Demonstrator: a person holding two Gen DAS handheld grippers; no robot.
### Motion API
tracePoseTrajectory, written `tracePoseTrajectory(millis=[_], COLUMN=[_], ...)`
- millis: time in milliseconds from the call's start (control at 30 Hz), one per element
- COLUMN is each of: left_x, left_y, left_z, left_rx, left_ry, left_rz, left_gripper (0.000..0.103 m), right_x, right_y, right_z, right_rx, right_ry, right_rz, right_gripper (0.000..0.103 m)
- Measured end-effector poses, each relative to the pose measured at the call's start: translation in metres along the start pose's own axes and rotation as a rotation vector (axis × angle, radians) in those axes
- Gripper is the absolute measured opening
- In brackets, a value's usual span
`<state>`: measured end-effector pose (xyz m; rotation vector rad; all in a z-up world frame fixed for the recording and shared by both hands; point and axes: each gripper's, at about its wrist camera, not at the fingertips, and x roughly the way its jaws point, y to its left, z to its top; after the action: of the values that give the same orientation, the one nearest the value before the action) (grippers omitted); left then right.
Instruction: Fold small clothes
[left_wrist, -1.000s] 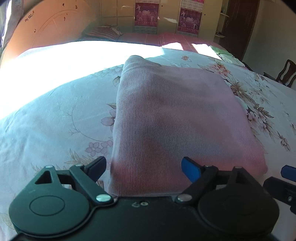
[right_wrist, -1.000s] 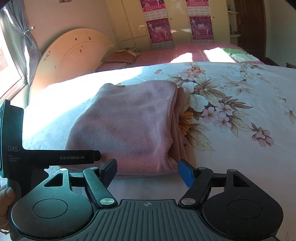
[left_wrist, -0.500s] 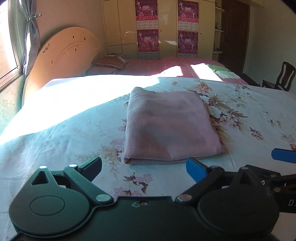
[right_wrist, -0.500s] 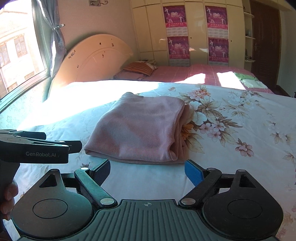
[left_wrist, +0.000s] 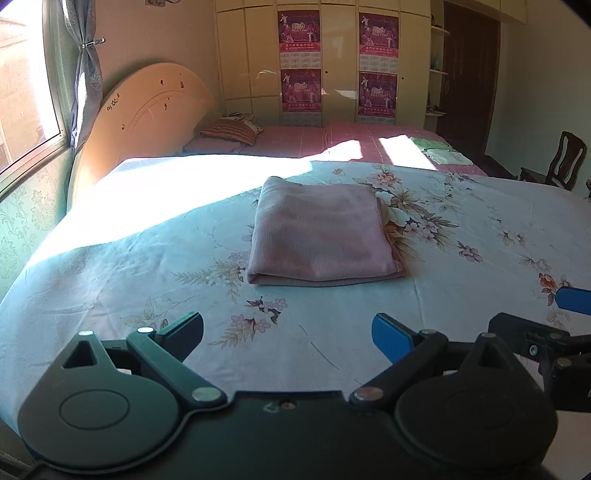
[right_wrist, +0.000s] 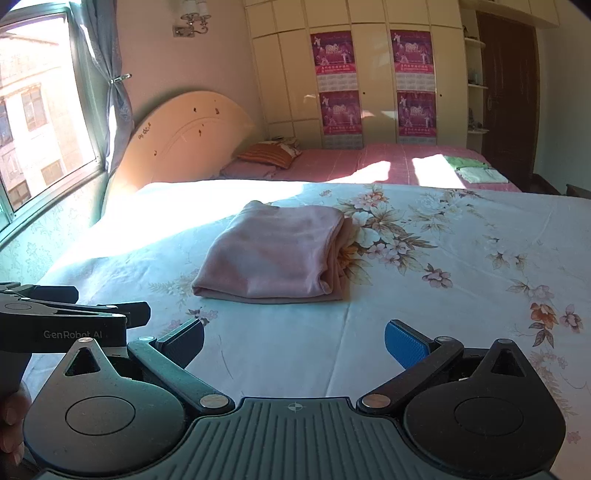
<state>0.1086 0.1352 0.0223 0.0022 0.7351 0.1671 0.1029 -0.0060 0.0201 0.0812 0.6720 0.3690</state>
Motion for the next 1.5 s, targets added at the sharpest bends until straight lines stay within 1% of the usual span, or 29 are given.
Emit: tracePoseTrajectory(millis=[233, 567, 767, 933, 1033, 1500], left_x=[-0.037, -0.063, -0.072, -0.076, -0.076, -0.079], left_y=[-0.001, -0.006, -0.006, -0.005, -0.005, -0.003], left_z=[-0.015, -0.029, -0.034, -0.034, -0.034, -0.033], left_rx=[-0.014, -0.027, -0.04, -0.047, -0.042, -0.048], left_ry=[-0.032, -0.053, -0.066, -0.07, -0.074, -0.083], left_rz=[0.014, 0.008, 0.008, 0.007, 0.011, 0.024], left_gripper=[0.098, 0.099, 0.099, 0.099, 0.099, 0.1], right_x=[-0.037, -0.065, -0.074, -0.077, -0.076, -0.077], right_y=[0.011, 0.015, 0.013, 0.011, 0.009, 0.011], right_z=[-0.007, -0.018, -0.022, -0.025, -0.027, -0.028], right_rx=[-0.019, -0.026, -0.029, -0.036, -0.033, -0.039], right_ry=[-0.065, -0.105, -0.123, -0.132, -0.126, -0.126], right_rz=[-0.001, -0.011, -0.024, -0.069, -0.077, -0.058], right_gripper=[0.103, 0.103, 0.103, 0.103, 0.103, 0.103])
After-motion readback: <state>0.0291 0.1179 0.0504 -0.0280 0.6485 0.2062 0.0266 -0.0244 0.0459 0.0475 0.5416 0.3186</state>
